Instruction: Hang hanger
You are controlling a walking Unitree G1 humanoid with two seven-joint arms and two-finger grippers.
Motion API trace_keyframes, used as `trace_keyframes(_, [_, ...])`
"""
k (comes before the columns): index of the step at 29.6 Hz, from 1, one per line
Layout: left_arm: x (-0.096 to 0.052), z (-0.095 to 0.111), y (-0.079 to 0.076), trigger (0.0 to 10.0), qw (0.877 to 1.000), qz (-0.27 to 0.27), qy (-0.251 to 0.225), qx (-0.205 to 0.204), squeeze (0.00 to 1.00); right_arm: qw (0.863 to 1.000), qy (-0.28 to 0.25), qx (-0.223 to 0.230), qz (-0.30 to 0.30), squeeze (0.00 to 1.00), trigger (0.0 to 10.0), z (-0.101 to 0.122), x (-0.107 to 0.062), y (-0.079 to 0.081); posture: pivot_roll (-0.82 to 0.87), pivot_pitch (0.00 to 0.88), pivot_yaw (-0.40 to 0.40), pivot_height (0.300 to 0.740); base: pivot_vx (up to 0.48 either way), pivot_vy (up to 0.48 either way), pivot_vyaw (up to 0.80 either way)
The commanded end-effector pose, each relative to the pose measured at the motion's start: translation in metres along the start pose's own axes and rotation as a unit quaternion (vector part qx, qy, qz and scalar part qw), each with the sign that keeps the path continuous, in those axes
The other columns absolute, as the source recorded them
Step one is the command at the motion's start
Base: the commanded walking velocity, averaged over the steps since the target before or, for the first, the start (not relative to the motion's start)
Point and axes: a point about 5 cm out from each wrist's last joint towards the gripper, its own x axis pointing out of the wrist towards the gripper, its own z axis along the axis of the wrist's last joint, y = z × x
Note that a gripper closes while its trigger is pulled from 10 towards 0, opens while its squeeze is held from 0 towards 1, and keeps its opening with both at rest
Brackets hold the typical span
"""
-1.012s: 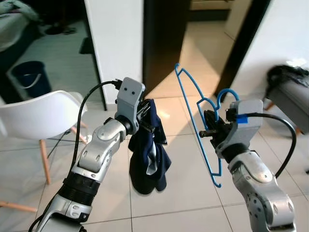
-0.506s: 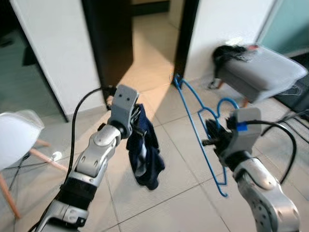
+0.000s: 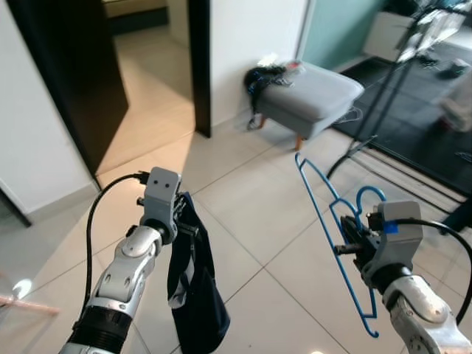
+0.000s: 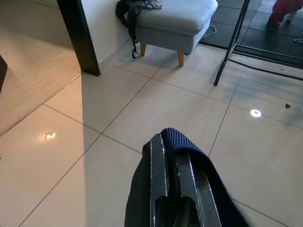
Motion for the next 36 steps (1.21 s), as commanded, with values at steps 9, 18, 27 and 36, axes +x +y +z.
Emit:
trace_keyframes(9, [0.02, 0.044, 0.008, 10.0, 0.998, 0.012, -0.058, -0.018, 0.0, 0.996, -0.004, -0.018, 0.082, 0.0, 10.0, 0.015, -0.018, -0.001, -0.05, 0.133, 0.019, 0.74, 0.0, 0.0, -0.78])
trace_keyframes(18, [0.04, 0.075, 0.013, 10.0, 0.996, 0.067, -0.058, -0.018, 0.0, 0.975, 0.004, -0.046, 0.219, 0.0, 10.0, 0.025, -0.027, 0.033, -0.06, 0.123, 0.03, 0.74, 0.0, 0.0, -0.17])
trace_keyframes(27, [0.044, 0.105, -0.006, 10.0, 0.994, 0.04, -0.093, -0.046, 0.0, 0.972, 0.044, -0.114, 0.203, 0.0, 10.0, 0.021, -0.015, 0.028, -0.05, 0.131, 0.026, 0.74, 0.0, 0.0, 0.0])
trace_keyframes(36, [0.041, 0.13, -0.04, 10.0, 0.99, -0.02, -0.106, -0.095, 0.0, 0.97, 0.04, -0.163, 0.176, 0.0, 10.0, 0.024, 0.005, 0.025, -0.04, 0.139, 0.023, 0.74, 0.0, 0.0, 0.0])
